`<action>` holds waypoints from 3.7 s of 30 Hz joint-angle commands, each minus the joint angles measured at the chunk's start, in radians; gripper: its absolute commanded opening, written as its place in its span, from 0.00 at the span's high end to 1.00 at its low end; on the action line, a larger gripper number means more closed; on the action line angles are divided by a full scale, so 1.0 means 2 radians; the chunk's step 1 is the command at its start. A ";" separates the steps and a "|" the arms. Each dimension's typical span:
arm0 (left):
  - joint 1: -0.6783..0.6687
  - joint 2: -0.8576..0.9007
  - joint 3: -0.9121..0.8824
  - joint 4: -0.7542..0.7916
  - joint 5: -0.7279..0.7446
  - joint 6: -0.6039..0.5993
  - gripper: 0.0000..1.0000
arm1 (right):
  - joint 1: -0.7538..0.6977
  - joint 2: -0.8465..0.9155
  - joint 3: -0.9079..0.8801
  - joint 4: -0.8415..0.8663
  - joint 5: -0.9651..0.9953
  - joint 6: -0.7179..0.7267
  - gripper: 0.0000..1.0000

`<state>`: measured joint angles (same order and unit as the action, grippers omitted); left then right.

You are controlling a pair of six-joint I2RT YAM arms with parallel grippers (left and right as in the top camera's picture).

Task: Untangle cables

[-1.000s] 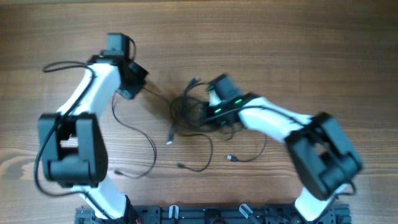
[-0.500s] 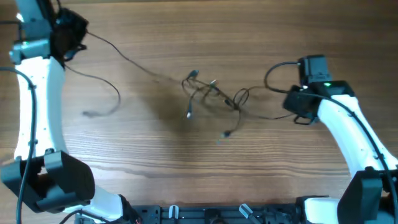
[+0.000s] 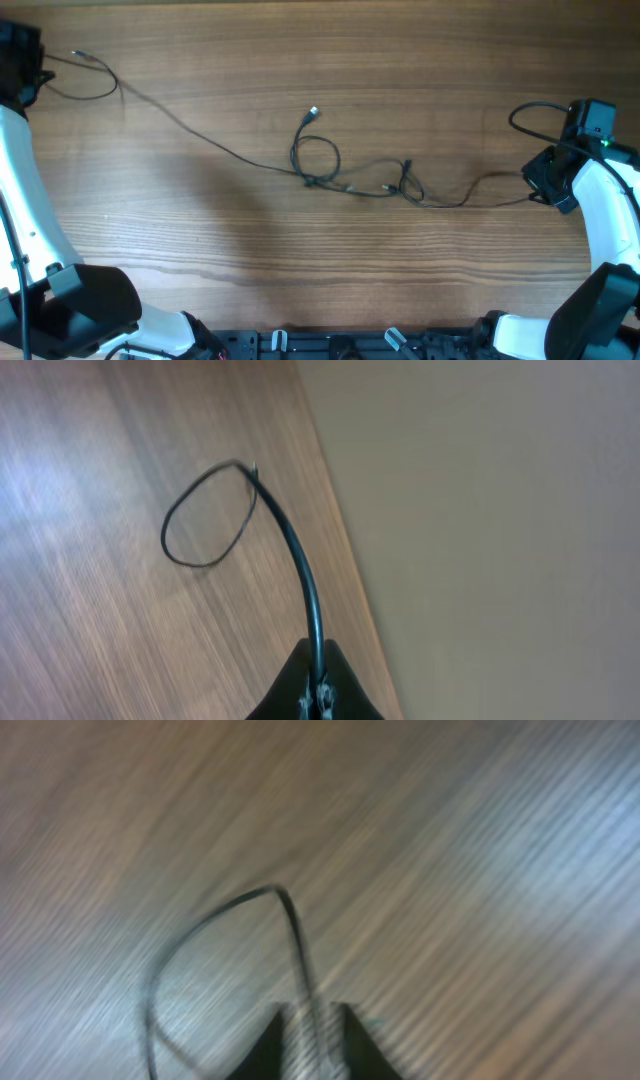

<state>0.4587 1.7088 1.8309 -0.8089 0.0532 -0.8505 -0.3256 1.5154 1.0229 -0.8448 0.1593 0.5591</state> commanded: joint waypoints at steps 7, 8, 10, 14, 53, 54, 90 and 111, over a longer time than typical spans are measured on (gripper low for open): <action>-0.069 -0.007 0.008 0.003 0.126 0.037 0.96 | 0.058 -0.004 0.001 0.008 -0.278 -0.177 0.00; -0.080 -0.007 0.008 0.005 0.131 0.060 0.96 | 0.072 -0.004 0.001 0.010 -0.282 -0.178 0.00; -0.101 -0.007 0.008 0.010 0.145 0.129 0.96 | 0.108 -0.004 0.001 0.021 -0.312 -0.190 0.00; -0.150 -0.006 0.008 -0.026 0.138 0.235 0.96 | 0.232 -0.002 -0.001 0.120 -0.340 -0.192 0.00; -0.195 -0.003 -0.314 -0.047 0.121 0.079 0.96 | 0.559 0.340 0.184 0.280 0.050 -0.180 0.89; -0.195 -0.003 -0.314 -0.049 0.121 0.079 0.96 | 0.554 0.340 0.184 0.265 0.052 -0.159 0.96; 0.122 -0.017 -0.039 -0.049 0.054 0.167 0.96 | 0.147 0.137 0.198 0.005 -0.315 -0.256 0.95; 0.111 -0.017 -0.039 -0.035 0.425 0.447 0.96 | 0.294 0.138 0.154 -0.001 -0.149 -0.026 0.62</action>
<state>0.7002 1.6897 1.7386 -0.8883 0.6750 -0.1261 0.2523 1.7821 1.4094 -0.8585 -0.1974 0.4335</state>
